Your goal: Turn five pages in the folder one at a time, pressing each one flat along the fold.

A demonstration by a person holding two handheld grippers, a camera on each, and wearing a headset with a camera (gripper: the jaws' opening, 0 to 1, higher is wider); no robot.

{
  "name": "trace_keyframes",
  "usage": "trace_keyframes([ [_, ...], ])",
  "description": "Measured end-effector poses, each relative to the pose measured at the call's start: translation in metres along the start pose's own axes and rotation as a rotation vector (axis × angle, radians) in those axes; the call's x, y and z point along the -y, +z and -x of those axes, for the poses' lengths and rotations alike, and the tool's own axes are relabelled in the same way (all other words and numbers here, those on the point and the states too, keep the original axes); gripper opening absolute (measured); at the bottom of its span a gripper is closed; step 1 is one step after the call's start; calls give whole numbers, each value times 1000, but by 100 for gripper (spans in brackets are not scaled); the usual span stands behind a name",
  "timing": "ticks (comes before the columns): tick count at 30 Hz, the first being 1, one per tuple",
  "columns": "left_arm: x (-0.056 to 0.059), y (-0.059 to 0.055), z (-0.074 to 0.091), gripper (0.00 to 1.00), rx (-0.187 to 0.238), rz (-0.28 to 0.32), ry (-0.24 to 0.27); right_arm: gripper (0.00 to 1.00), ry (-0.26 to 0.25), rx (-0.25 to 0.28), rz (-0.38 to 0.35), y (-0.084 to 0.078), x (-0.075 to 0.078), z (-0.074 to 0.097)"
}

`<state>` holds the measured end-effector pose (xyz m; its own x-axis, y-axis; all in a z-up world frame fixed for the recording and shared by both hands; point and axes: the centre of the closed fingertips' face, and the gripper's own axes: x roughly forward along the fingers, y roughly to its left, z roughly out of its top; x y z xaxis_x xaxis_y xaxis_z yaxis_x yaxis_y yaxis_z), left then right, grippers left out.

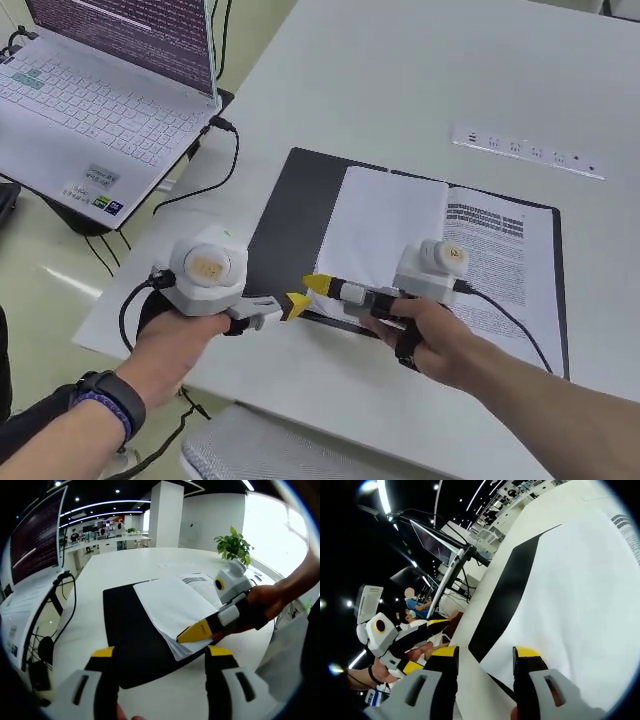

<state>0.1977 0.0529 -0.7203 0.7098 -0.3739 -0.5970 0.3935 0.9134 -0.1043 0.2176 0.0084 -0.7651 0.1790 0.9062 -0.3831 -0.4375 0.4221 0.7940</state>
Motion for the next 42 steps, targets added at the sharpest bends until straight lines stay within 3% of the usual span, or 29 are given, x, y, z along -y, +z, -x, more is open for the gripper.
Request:
trace_keyframes([
  [9,2,1,0,69,0,-3,-3,43,8,1,-3,0,-3,1],
  [20,7,7,-6,65,7,-6,-17,52,42,5,-1,3,-7,6],
  [32,22,17,-25,54,14,-13,-54,56,70,88,4,26,-2,40],
  [42,35,21,-44,39,21,-9,-85,55,25,165,11,50,14,74],
])
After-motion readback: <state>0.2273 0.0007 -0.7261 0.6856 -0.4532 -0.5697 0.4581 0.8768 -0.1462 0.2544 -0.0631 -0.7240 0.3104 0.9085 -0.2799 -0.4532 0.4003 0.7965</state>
